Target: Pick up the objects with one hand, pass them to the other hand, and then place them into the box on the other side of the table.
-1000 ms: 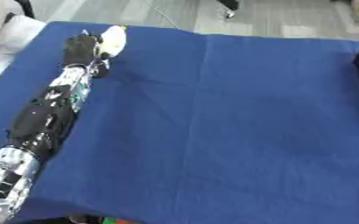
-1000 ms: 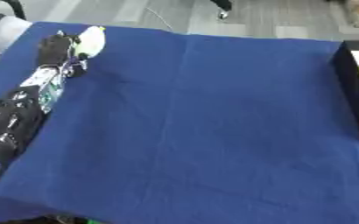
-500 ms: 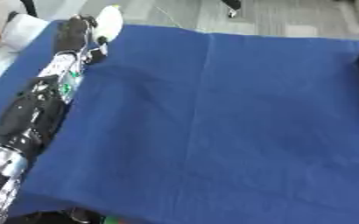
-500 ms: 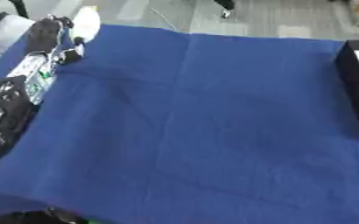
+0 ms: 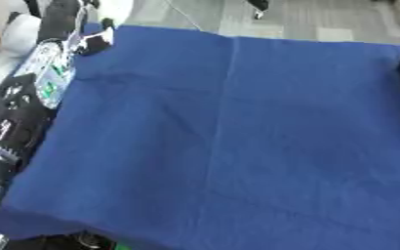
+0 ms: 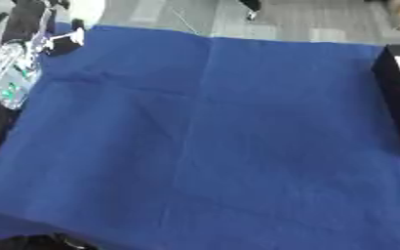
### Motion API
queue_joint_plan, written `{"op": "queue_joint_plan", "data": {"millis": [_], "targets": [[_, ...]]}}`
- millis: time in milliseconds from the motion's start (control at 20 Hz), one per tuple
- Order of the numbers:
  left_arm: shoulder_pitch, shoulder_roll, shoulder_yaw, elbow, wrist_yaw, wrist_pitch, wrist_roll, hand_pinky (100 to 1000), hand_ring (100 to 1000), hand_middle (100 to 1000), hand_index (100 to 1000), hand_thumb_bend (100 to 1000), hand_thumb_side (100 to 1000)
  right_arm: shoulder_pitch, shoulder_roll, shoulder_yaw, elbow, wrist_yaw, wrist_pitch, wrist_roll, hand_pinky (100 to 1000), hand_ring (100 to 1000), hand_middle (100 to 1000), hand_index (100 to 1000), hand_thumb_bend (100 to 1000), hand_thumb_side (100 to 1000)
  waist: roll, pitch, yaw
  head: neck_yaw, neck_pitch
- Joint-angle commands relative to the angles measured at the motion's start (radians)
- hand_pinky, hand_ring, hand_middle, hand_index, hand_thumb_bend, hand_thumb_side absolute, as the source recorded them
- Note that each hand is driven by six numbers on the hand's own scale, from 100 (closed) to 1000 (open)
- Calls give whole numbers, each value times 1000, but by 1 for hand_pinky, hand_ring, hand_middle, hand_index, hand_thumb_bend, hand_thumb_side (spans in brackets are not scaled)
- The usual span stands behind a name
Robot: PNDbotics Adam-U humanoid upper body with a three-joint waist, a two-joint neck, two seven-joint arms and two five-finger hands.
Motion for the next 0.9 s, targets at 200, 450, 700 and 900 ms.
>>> {"op": "queue_joint_plan", "data": {"millis": [200,450,700,900], "targets": [[49,91,-38,-251,141,-48,-84,631,306,100,348,100,249,-6,-25,14,-42,-20,-12,19,1000,1000,796,1000,100,430,5,-31,6,-25,8],[97,118,-97,-415,190,-94,-158,636,312,100,350,100,210,-12,-26,47,-82,-41,-32,54,1000,1000,801,1000,100,429,11,-37,8,-43,7],[122,134,-173,-555,192,-143,-240,638,315,100,352,100,187,-21,-23,86,-138,-75,-54,101,1000,1000,809,1000,100,427,16,-45,10,-61,10],[118,137,-236,-637,193,-174,-310,641,318,100,354,100,176,-38,-14,118,-178,-104,-69,145,1000,1000,815,1000,100,423,19,-52,10,-76,10]]}}
